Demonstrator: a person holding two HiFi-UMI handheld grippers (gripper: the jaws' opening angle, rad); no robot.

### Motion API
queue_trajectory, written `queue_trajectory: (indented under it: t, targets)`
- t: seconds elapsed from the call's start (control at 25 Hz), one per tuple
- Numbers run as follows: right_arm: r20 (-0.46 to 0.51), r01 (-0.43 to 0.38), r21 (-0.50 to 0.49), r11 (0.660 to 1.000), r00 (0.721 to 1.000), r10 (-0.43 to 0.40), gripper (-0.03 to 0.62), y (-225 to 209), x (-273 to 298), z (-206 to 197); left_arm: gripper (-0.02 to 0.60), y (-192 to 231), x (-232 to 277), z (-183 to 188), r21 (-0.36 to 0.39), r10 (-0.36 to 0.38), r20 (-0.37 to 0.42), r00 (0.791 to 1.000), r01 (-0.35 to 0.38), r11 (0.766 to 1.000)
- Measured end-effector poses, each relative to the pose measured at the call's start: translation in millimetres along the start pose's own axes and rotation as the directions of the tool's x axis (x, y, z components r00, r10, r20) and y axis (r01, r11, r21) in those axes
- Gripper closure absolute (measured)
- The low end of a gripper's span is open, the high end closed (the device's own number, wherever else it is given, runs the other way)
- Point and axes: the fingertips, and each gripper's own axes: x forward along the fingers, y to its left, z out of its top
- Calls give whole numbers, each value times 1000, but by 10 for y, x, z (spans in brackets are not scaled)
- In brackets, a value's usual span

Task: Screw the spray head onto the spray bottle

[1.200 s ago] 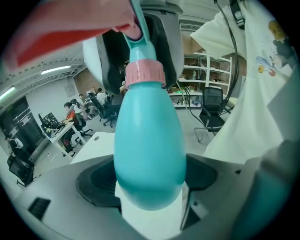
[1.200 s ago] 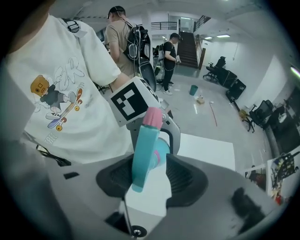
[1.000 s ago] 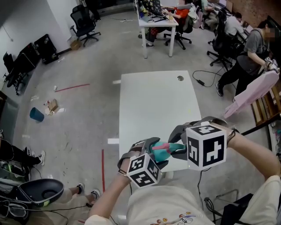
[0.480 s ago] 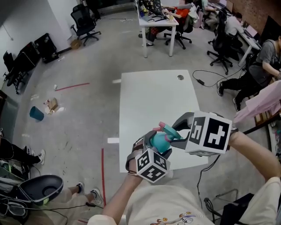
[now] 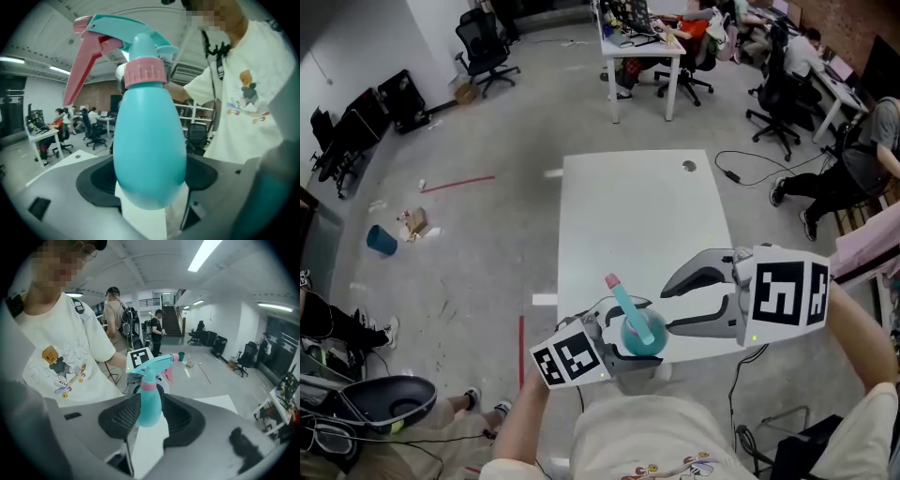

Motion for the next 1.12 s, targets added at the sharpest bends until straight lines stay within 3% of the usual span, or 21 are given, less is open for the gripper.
queue_trajectory:
  t: [0.16,0.36,0.52,0.64,0.68,0.72,0.8,0.84,0.88,0.92,1.0,1.12]
  targets:
    - [56,-112,-9,994,992,112,450,235,70,127,170,-252,-13,104,55,-140,-9,990,140,989]
    - [87,-152,-1,988,985,152,451,233,99,204,170,-225,66,125,65,-155,-36,987,157,985]
    - [68,-128,26,991,990,126,462,182,110,217,170,-114,71,128,4,-30,-60,998,30,1000]
    - [75,-72,81,994,995,66,464,41,47,191,170,118,92,156,-89,160,-99,982,-169,982]
    - [77,-40,106,994,997,32,464,-33,19,177,170,236,87,163,-128,252,-119,960,-266,955]
    - [75,1,128,992,997,-11,465,-116,-8,165,170,368,63,162,-163,354,-149,923,-376,912]
    - [65,80,146,986,994,-90,465,-255,-39,165,170,601,-28,140,-192,537,-216,815,-575,795]
    - [57,113,142,983,991,-122,465,-293,-38,174,170,678,-68,124,-191,596,-238,767,-638,746]
    - [46,140,133,981,988,-147,465,-311,-26,175,170,720,-85,106,-190,628,-249,737,-673,714]
    - [34,160,126,979,986,-165,465,-317,-10,163,170,731,-73,88,-193,638,-252,727,-684,703]
    - [13,175,125,976,984,-178,464,-313,-6,117,170,698,-15,73,-197,615,-242,750,-659,726]
    - [1,163,135,977,986,-165,460,-307,-44,83,170,655,-39,42,-152,543,-232,807,-581,799]
